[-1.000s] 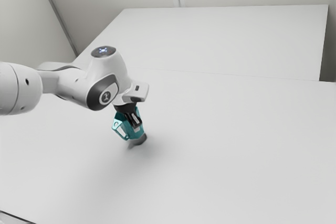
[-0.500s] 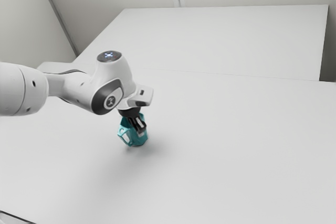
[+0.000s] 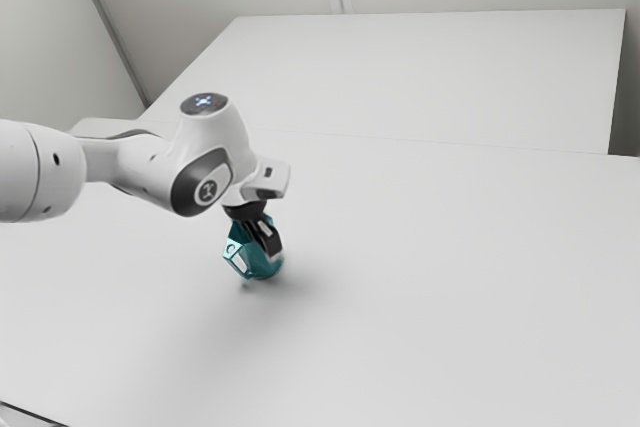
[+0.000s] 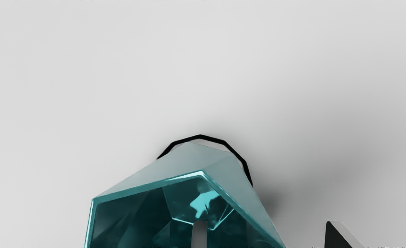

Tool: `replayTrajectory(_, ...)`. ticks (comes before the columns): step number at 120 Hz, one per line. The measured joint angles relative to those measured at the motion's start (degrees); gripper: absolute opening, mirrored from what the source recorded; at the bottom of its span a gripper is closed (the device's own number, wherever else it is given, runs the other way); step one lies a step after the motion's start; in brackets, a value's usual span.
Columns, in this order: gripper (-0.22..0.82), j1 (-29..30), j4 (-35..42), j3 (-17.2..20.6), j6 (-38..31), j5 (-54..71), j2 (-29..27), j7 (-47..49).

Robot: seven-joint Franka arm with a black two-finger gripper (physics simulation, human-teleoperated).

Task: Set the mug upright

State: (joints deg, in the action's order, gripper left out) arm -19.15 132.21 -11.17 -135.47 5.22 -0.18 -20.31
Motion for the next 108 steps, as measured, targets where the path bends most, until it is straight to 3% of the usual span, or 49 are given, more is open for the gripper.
replayTrajectory(28, 0.43, -0.07, -0.82, 0.02, 1.38, 0.7, -4.82, 0.33)
replayTrajectory(45, 0.5, -0.4, -7.83, 0.38, 5.27, 0.69, -4.67, 0.66)
replayTrajectory(67, 0.56, 2.83, -26.77, 1.15, 15.86, -3.27, 3.24, 1.48)
replayTrajectory(81, 0.58, 9.84, -38.06, 4.07, 24.48, -5.96, 8.92, 3.15)
replayTrajectory(91, 0.59, 13.57, -42.15, 5.62, 29.47, -7.09, 10.78, 4.73)
replayTrajectory(108, 0.6, 14.65, -44.29, 6.0, 35.37, -8.02, 11.75, 7.0)
